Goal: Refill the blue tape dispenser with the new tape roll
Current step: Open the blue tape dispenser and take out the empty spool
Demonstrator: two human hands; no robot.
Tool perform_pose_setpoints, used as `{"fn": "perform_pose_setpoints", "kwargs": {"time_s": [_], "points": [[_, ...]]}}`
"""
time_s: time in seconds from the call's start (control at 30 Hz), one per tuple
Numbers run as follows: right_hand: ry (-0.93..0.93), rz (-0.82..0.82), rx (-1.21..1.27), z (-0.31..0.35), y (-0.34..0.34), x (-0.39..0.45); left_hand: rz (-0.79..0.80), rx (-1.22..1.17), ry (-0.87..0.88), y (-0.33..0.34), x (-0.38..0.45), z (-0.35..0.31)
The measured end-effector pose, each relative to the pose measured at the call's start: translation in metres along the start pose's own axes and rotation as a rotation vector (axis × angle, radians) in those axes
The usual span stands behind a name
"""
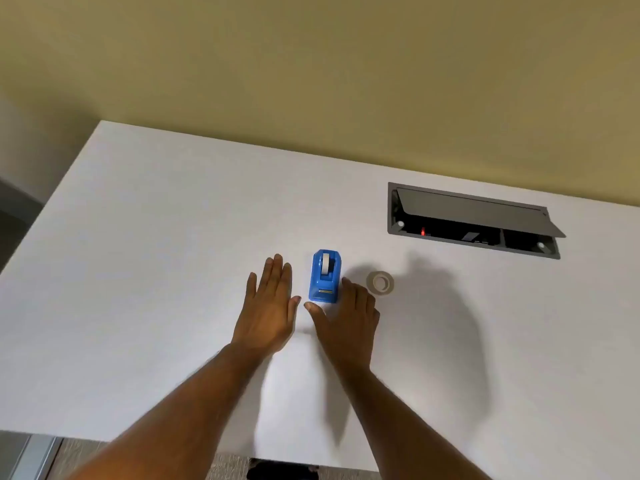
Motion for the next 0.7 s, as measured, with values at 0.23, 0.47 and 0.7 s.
{"fn": "perform_pose_setpoints", "kwargs": {"time_s": [0.23, 0.47, 0.7], "points": [[0.033, -0.118, -0.023, 0.008, 0.014, 0.01, -0.083, -0.056, -0.039, -0.003, 0.003, -0.001], [0.017, -0.137, -0.093, 0.003, 0.023, 0.01, -0.069, -0.543, -0.04, -0.037, 0.043, -0.032], [0.046, -0.108, -0.068, 0.003, 0.022, 0.008, 0.065, -0.248, 0.182, -0.041, 0.072, -0.048]]}}
Point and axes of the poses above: each hand's wrist, its own x-axis towards the middle knuckle, its own y-axis out of the palm, z = x × y, the point moved 3 cm from there along x, towards the middle knuckle, and after that the axes turned 2 degrees about -z, right-handed, at the moved point
